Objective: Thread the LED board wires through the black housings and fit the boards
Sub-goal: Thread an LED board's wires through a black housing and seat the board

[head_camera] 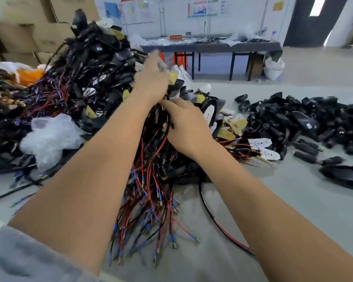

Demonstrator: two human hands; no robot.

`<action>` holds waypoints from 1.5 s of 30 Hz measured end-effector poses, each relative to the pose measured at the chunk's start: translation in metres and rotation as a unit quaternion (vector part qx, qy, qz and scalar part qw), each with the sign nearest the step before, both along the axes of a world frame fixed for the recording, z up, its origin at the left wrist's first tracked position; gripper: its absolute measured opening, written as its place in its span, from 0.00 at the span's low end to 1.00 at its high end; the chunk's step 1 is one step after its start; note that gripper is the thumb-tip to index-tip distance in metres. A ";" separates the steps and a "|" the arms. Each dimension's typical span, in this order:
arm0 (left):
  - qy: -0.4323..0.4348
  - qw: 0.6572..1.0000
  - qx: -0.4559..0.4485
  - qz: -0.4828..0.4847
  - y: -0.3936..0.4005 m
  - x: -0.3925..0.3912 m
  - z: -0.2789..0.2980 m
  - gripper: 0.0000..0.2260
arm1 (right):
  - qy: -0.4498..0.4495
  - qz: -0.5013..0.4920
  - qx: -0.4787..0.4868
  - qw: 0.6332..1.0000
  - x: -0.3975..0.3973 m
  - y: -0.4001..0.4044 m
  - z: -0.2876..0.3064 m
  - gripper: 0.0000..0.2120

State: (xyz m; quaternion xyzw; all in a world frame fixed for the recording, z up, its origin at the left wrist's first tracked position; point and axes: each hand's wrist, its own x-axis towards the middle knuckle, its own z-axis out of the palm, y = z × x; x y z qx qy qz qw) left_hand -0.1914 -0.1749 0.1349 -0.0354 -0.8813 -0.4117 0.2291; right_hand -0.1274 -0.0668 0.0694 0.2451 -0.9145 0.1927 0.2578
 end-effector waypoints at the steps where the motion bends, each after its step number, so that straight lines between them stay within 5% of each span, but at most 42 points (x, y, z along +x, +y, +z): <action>1: -0.032 0.997 -0.063 -0.017 -0.001 -0.002 -0.005 0.20 | -0.015 -0.019 0.015 1.000 -0.004 -0.004 -0.003 0.26; 6: -0.045 0.977 -0.205 -0.039 -0.010 -0.001 -0.028 0.22 | -0.057 -0.022 0.049 0.997 -0.003 -0.004 -0.022 0.27; 10: -0.013 0.950 -0.304 0.069 -0.006 0.004 -0.039 0.24 | -0.008 -0.004 0.006 1.000 0.015 0.012 -0.034 0.24; 16: 0.065 0.952 -0.256 0.158 0.038 0.021 -0.044 0.23 | -0.004 -0.028 0.001 1.000 0.036 0.071 -0.053 0.18; 21: 0.110 0.977 -0.180 0.017 0.109 0.047 -0.073 0.10 | -0.055 -0.119 0.016 0.991 0.049 0.140 -0.078 0.15; 25: 0.014 0.988 -0.108 -0.108 0.172 0.076 -0.119 0.10 | -0.095 -0.169 0.002 0.981 0.055 0.179 -0.095 0.16; 33: -0.027 0.996 0.060 -0.067 0.201 0.076 -0.153 0.11 | -0.058 -0.179 -0.019 0.982 0.044 0.187 -0.100 0.16; 41: -0.039 0.991 -0.056 -0.118 0.179 0.074 -0.157 0.12 | -0.103 -0.221 -0.039 0.969 0.038 0.193 -0.104 0.10; 45: -0.044 0.986 -0.091 -0.135 0.175 0.075 -0.154 0.09 | -0.170 -0.211 -0.172 0.947 0.039 0.199 -0.100 0.06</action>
